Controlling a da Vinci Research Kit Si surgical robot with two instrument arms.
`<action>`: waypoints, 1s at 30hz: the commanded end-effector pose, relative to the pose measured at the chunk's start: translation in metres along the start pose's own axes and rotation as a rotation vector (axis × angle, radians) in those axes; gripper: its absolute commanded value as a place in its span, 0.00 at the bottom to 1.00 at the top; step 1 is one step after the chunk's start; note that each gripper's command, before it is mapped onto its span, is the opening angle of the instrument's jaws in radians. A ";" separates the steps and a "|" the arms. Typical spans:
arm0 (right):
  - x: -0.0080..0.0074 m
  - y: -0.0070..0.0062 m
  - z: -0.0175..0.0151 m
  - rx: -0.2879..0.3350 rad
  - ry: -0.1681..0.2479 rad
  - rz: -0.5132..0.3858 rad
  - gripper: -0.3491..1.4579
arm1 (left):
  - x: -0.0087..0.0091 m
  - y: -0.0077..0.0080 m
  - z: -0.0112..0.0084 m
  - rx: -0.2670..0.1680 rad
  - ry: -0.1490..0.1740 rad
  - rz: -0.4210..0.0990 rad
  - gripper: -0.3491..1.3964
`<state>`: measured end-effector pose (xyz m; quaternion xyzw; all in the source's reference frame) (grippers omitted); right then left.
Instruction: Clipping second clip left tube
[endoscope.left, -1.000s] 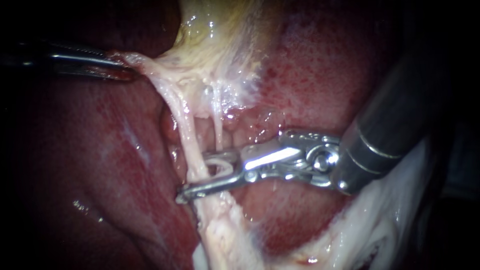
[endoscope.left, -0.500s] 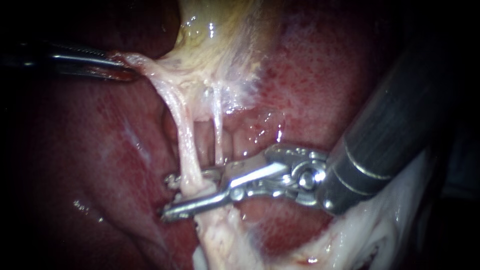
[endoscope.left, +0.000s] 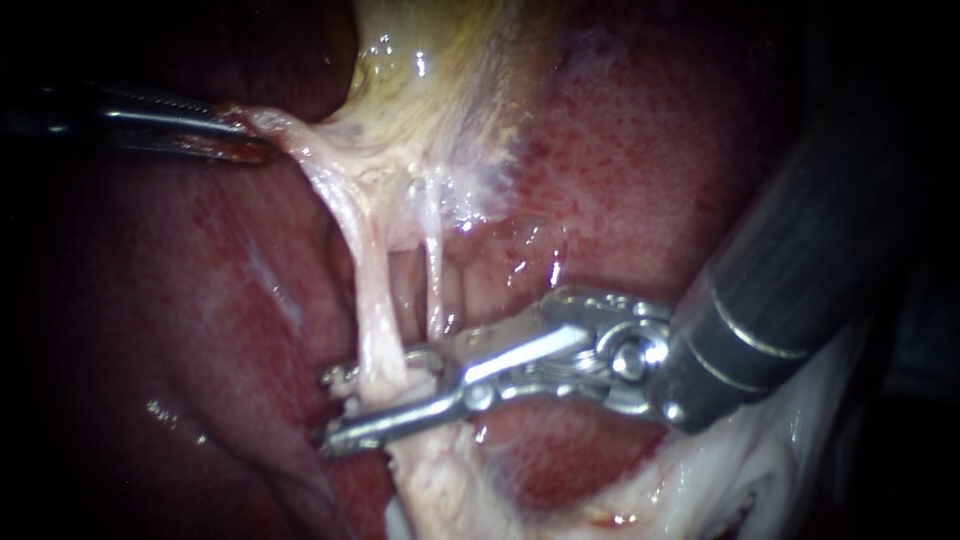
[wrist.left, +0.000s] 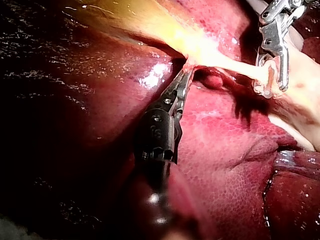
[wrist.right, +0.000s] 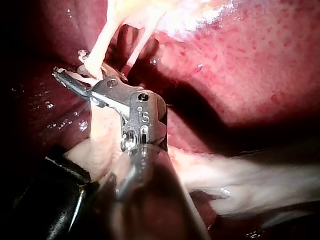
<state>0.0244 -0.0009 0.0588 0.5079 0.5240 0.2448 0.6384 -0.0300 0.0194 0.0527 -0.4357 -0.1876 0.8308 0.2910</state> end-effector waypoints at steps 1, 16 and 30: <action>0.0000 0.0001 0.0000 -0.001 0.001 0.000 0.25 | 0.0000 0.0000 0.0000 0.000 0.000 0.000 0.00; -0.0001 0.0001 -0.0002 0.001 0.002 0.035 0.00 | 0.0000 -0.0001 0.0001 0.000 0.000 0.000 0.00; -0.0002 0.0003 -0.0003 0.002 0.001 0.034 0.00 | 0.0000 -0.0001 0.0002 0.003 0.000 0.000 0.00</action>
